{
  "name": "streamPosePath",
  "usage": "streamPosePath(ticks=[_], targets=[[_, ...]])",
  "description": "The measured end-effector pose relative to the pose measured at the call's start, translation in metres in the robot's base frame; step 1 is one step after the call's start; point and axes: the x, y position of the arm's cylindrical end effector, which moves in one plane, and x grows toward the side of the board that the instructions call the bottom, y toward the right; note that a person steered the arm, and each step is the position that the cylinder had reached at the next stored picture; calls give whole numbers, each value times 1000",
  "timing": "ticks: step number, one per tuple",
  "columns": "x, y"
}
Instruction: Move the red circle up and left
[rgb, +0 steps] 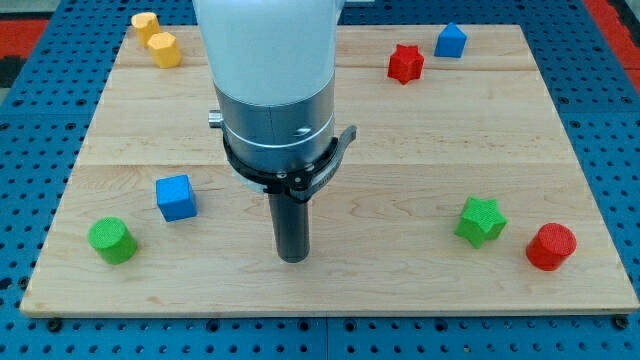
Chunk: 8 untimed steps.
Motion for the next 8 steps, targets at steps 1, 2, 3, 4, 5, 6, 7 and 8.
streamPosePath(ticks=[1,2,3,4,5,6,7,8], targets=[[0,0],[0,-1],[0,1],[0,1],[0,3],[0,3],[0,4],[9,10]])
